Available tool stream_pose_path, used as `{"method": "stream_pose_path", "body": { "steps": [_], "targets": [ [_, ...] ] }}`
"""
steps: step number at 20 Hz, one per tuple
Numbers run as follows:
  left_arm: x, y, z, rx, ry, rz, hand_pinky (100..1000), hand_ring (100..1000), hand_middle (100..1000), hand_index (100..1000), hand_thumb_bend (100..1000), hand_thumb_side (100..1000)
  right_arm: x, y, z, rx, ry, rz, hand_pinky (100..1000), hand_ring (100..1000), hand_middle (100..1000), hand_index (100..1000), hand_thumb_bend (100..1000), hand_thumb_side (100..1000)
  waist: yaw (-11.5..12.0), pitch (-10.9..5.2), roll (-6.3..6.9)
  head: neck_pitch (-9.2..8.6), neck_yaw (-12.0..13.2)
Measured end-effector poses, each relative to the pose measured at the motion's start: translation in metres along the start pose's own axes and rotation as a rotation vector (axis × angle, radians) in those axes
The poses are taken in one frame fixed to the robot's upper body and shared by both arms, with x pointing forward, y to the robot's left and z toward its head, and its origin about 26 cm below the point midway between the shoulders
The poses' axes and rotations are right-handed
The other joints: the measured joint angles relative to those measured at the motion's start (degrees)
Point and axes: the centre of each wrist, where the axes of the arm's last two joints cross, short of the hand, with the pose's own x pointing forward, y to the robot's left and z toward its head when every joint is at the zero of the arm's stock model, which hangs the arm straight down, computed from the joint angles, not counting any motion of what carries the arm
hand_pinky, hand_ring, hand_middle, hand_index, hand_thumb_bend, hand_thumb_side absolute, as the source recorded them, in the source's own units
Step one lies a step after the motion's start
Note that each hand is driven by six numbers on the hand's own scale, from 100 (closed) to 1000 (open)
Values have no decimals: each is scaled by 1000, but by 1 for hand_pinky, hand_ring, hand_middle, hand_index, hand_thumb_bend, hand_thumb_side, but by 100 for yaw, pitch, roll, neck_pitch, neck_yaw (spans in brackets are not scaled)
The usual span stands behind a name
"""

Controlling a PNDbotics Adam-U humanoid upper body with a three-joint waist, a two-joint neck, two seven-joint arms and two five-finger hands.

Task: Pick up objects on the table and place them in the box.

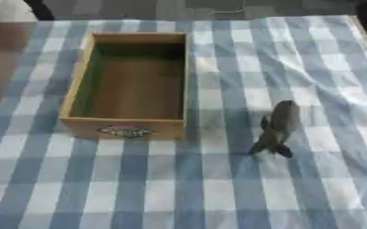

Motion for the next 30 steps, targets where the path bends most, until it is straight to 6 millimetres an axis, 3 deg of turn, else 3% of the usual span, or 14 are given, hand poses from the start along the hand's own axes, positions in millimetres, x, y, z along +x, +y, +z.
{"method": "stream_pose_path", "body": {
  "steps": [6,7,8,11,18,19,20,23,24,30],
  "targets": [
    [-1,1,1,-8,5,-4,829,832,782,791,100,627,3,-19,-17,272,-109,163,831,901,843,902,428,577,23,-51,-28,49,-32],
    [-1,1,1,-8,5,-4,829,832,782,791,100,627,4,-21,-20,313,-126,185,838,912,844,909,392,487,23,-52,-35,49,-35],
    [-1,1,1,-8,5,-4,829,832,782,791,100,627,4,-22,-22,355,-142,207,839,914,852,910,444,526,23,-53,-37,49,-37],
    [-1,1,2,-10,6,-4,829,832,782,791,100,627,3,-24,-28,468,-178,245,844,918,853,914,478,482,23,-67,-37,48,-43],
    [-1,0,2,-15,8,-4,829,832,782,791,100,627,-6,-24,-30,572,-198,241,844,918,853,914,478,482,23,-73,-38,44,-53],
    [-1,0,2,-15,8,-4,829,832,782,790,100,626,-6,-24,-31,575,-198,240,854,923,844,913,493,437,23,-73,-38,44,-53],
    [-1,0,2,-16,8,-4,829,832,782,790,100,627,-6,-24,-31,578,-199,241,881,955,852,918,545,240,26,-74,-41,42,-56],
    [-1,0,3,-21,9,-3,828,832,782,789,100,626,-8,-18,-29,652,-222,247,888,964,855,937,542,201,90,-74,-80,27,-96],
    [-1,-1,3,-23,8,-3,828,832,782,789,100,626,-9,-14,-29,683,-233,248,894,972,857,986,531,158,84,-74,-87,19,-105],
    [0,-1,3,-27,8,0,828,832,782,789,100,626,-24,6,-30,837,-272,246,898,978,864,1000,525,101,90,-74,-72,-8,-113]
  ]
}}
